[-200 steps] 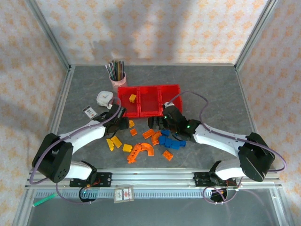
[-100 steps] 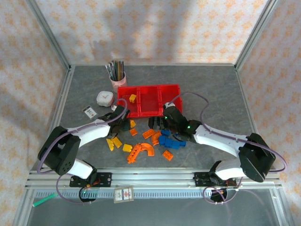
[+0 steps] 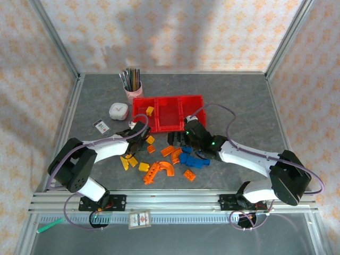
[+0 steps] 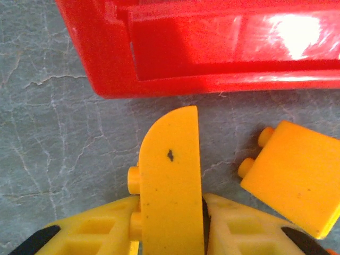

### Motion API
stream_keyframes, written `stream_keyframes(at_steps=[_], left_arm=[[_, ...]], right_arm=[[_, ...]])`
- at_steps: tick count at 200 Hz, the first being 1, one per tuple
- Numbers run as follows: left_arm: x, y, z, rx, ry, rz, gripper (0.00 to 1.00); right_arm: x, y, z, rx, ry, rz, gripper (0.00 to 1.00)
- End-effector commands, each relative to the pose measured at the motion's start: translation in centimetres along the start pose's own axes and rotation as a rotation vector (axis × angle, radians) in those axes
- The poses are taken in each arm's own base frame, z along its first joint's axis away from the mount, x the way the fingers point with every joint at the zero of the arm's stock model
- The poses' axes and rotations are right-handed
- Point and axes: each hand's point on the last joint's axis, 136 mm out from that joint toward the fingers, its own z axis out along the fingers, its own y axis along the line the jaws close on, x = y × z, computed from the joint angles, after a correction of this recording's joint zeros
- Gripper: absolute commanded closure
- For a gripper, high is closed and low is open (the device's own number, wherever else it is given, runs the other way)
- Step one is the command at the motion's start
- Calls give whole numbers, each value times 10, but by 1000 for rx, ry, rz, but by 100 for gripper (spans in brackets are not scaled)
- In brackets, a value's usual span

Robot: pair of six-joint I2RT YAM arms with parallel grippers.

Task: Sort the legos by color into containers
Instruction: Pick up the lego from the middle-left of the table.

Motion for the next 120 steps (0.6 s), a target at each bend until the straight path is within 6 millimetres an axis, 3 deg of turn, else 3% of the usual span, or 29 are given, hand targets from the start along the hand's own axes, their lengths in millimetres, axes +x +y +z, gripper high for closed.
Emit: stream_keyframes(at_steps=[1, 53, 120], left_arm=[[-2, 4, 0, -35, -2, -6, 69], [0, 8, -5, -37, -7, -26, 80], [5, 24, -20, -70, -30, -114, 82]], right_arm=[[-3, -1, -2, 15, -22, 0, 0], [-6, 1, -2, 11, -27, -6, 0], [-15, 10, -7, -8, -38, -10, 0]])
